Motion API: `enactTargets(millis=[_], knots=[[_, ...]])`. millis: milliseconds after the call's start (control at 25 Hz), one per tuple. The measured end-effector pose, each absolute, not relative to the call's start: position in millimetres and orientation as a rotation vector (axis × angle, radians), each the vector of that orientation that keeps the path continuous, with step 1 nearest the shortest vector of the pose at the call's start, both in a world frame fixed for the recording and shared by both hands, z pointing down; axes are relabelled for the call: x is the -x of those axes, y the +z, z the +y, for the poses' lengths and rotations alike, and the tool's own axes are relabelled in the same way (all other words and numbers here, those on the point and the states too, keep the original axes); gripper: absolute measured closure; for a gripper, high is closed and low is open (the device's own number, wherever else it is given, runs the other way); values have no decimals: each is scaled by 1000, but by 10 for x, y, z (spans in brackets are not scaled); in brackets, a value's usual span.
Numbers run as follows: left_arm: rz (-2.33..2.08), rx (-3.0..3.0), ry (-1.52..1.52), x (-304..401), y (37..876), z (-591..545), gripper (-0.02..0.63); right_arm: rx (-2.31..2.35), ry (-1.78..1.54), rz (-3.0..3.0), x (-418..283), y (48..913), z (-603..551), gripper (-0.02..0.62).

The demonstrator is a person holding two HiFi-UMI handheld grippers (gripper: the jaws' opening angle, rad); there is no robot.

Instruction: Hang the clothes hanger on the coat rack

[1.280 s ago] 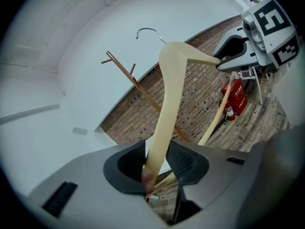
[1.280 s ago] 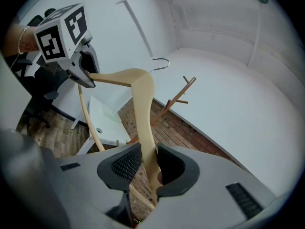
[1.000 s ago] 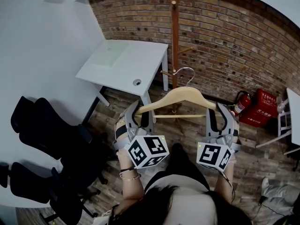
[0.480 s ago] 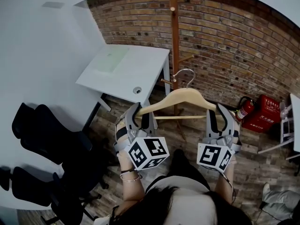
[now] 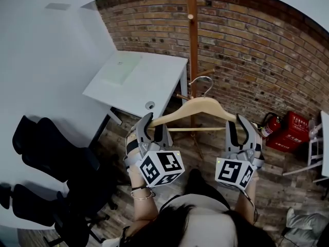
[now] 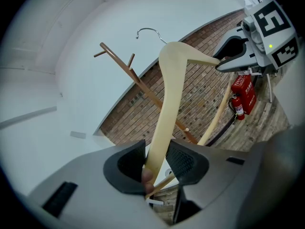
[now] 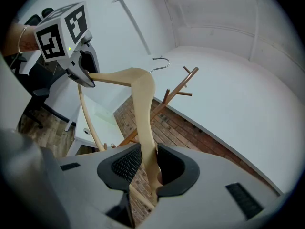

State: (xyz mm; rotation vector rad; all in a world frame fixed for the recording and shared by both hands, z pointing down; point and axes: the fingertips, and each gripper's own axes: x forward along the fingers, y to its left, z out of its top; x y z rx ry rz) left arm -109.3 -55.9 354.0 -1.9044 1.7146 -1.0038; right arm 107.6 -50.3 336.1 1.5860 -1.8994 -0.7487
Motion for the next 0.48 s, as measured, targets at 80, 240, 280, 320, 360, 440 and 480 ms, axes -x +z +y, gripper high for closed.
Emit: enactTargets(millis=[80, 240, 280, 320, 360, 440, 480], knots=[[1717, 1903, -1005, 1083, 3540, -629, 471, -1585, -749, -1904, -1085, 3360, -578, 479], [1721, 1895, -1007, 1058, 3526, -770, 471, -1576, -746, -1913, -1103, 3352, -725, 479], [1722, 1894, -1007, 1052, 3517, -805, 471, -1574, -746, -1915, -1108, 3344, -762, 479], [1723, 1892, -1008, 1048, 3507, -840, 471, -1573, -746, -1917, -1113, 3336, -800, 479], [1723, 1890, -1008, 1044, 3497, -877, 471, -1572, -746, -1919, -1116, 3329, -839, 479], [1725, 1886, -1009, 1039, 3484, -946, 471, -1565, -748, -1925, -1119, 3330, -920, 479], [1727, 1884, -1009, 1039, 3482, -978, 471, -1562, -750, -1928, -1119, 3333, -957, 479]])
